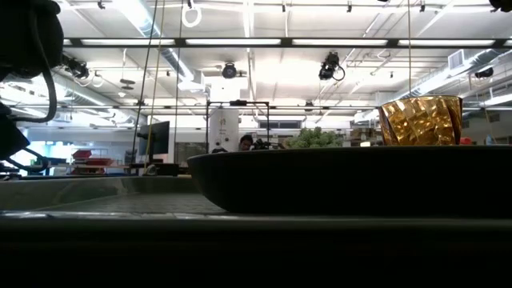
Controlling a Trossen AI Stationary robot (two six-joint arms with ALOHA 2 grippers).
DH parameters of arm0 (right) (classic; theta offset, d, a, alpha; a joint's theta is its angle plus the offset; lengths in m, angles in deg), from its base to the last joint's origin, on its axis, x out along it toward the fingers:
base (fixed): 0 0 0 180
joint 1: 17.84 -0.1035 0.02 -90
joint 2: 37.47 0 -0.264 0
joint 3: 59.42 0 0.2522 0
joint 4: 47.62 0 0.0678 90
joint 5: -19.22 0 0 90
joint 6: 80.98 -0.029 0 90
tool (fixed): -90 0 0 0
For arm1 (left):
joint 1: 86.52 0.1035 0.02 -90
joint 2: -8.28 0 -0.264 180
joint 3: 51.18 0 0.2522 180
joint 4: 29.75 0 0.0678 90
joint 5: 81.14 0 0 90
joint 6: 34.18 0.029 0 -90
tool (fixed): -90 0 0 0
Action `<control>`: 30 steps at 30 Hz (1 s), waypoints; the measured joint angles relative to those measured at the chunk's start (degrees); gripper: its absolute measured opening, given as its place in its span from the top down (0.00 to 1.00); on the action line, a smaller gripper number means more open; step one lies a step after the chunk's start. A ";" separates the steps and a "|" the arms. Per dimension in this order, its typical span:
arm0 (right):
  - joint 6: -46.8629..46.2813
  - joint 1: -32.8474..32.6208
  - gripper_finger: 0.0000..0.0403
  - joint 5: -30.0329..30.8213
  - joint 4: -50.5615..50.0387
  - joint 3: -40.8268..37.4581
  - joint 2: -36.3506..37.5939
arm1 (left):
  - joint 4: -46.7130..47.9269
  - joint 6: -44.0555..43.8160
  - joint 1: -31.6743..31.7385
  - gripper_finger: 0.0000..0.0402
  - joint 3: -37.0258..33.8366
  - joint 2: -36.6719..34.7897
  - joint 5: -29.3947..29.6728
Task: Pick and place plate/cup/fork/spoon on tray
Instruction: Put the orange spoon on the black tray
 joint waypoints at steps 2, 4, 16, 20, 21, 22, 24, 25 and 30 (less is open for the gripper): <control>0.00 -0.02 0.63 0.00 -0.02 0.00 0.01 | 2.48 1.22 0.05 0.86 1.03 -0.08 1.72; 0.00 -0.02 0.63 0.00 -0.02 0.01 0.01 | 4.53 1.53 0.22 0.86 1.64 -0.36 3.49; 0.00 -0.01 0.63 0.00 0.02 0.00 0.01 | 8.42 1.57 0.33 0.87 4.57 -1.03 8.40; 0.00 -0.02 0.63 0.00 0.07 0.00 0.01 | 8.92 1.77 0.33 0.87 5.01 -1.01 8.08; 0.00 -0.02 0.63 0.00 0.07 0.00 0.00 | 8.87 1.77 0.33 0.87 5.01 -1.03 7.86; 0.00 -0.02 0.63 -0.02 0.08 0.00 0.01 | 8.86 1.77 0.33 0.87 5.04 -1.03 7.53; 0.00 -0.01 0.63 0.00 0.09 0.00 0.01 | 8.77 1.76 0.33 0.87 5.06 -1.06 7.03; 0.00 -0.02 0.63 -0.01 0.12 0.00 0.01 | 8.73 1.77 0.33 0.87 5.08 -1.08 6.92; 0.00 -0.01 0.63 0.00 0.13 0.00 0.01 | 8.71 1.77 0.33 0.87 5.14 -1.12 6.47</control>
